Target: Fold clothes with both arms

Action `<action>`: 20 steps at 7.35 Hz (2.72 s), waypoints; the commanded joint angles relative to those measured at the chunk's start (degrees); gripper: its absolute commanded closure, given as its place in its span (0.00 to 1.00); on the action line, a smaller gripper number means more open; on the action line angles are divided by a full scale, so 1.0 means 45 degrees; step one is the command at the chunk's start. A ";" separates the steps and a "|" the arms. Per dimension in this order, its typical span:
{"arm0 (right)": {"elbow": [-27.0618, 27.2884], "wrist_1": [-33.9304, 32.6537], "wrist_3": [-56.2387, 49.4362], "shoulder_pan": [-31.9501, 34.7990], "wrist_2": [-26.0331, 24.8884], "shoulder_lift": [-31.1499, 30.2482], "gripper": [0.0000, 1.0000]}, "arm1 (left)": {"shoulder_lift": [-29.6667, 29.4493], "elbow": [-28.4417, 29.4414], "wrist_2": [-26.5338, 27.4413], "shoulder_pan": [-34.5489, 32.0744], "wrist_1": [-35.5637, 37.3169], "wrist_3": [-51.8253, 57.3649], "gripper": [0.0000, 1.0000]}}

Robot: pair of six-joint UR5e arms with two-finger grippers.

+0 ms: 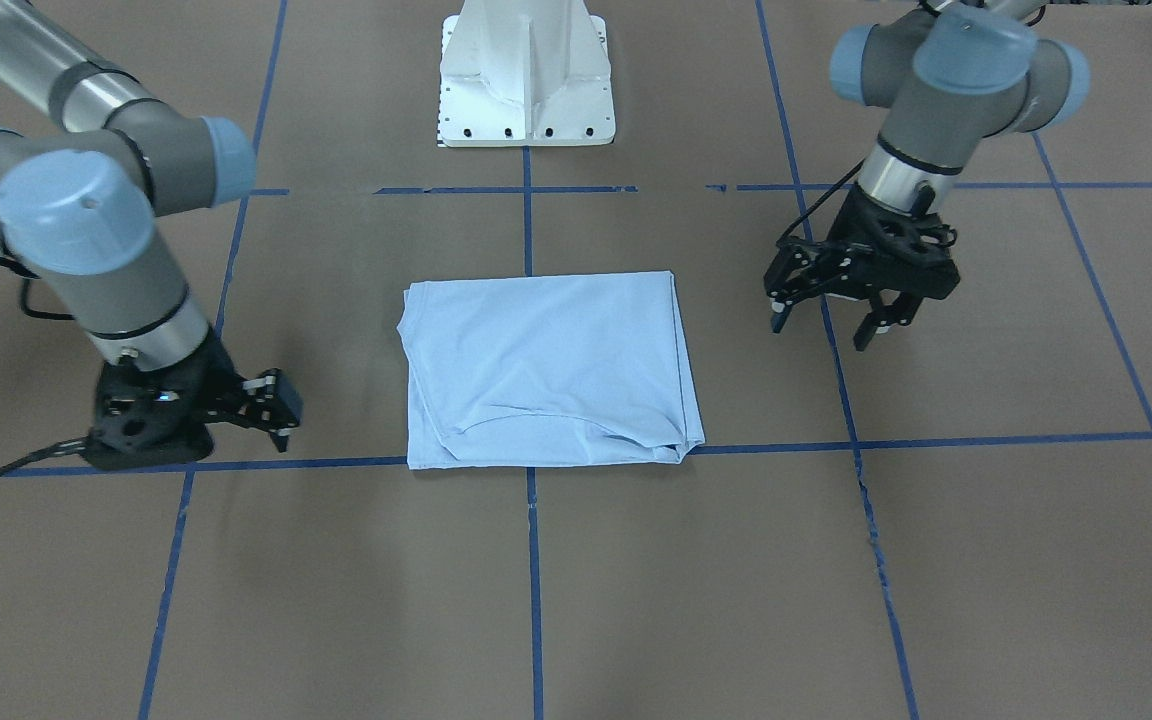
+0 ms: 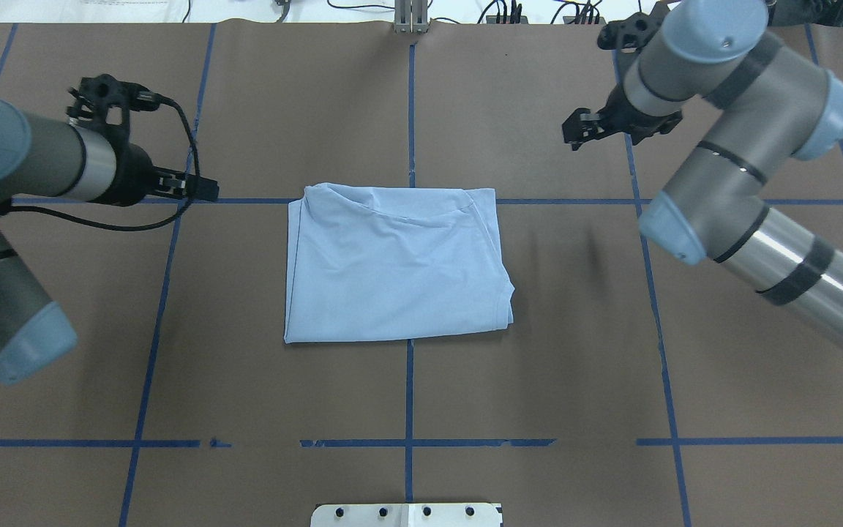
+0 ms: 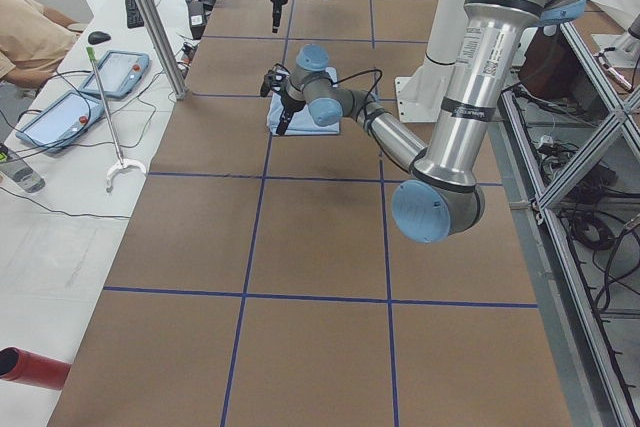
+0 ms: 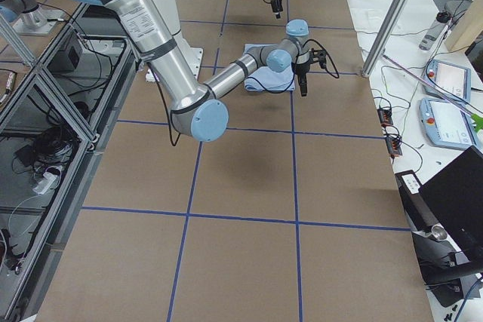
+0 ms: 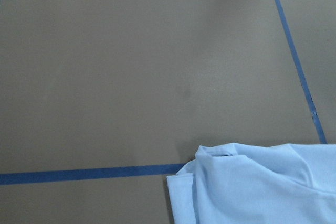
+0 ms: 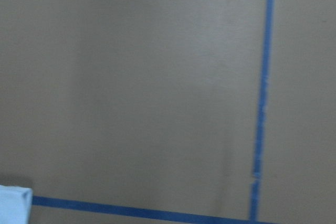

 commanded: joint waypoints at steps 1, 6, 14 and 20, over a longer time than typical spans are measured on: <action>0.1133 -0.1178 -0.5175 0.3366 0.2381 -0.2831 0.00 | 0.2156 -0.0754 -0.1495 -0.3339 0.0608 0.5550 0.00; 0.1192 -0.2645 -1.1470 0.7559 0.2861 -0.8144 0.00 | 0.4157 0.2772 -0.4237 -0.9467 0.2302 1.2279 0.00; 0.1173 -0.2038 -1.1314 0.7992 0.3584 -0.8978 0.00 | 0.3903 0.2860 -0.5790 -1.0232 0.5316 1.3120 0.00; 0.0997 -0.2038 -1.1314 0.7972 0.3565 -0.8959 0.00 | 0.4098 0.2783 -0.6074 -1.0135 0.4615 1.3197 0.00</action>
